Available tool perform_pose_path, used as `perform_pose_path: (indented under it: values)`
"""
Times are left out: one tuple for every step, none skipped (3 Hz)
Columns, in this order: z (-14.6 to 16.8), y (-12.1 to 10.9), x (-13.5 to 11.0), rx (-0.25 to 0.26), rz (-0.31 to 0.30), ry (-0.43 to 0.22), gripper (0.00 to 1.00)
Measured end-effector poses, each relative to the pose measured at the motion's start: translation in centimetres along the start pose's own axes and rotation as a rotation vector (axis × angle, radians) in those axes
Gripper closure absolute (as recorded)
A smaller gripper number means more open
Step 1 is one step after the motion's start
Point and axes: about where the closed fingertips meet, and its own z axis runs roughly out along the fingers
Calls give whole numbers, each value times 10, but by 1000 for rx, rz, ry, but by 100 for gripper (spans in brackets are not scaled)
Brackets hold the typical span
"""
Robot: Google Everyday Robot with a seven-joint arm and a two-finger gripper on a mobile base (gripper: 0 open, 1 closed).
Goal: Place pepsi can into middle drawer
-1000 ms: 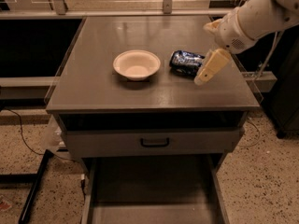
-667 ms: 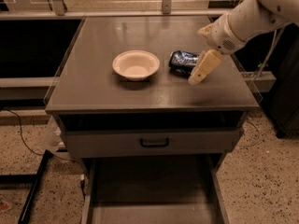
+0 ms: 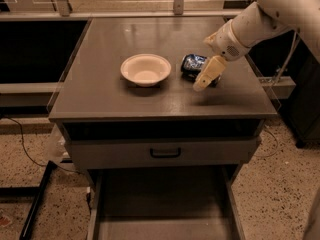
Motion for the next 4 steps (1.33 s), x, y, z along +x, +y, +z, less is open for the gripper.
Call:
perform_pose_path:
  values:
    - [13, -3, 6, -20, 28, 5, 0]
    - [14, -3, 7, -21, 29, 6, 17]
    - [14, -3, 7, -21, 29, 6, 41]
    - [14, -3, 7, -21, 29, 6, 63]
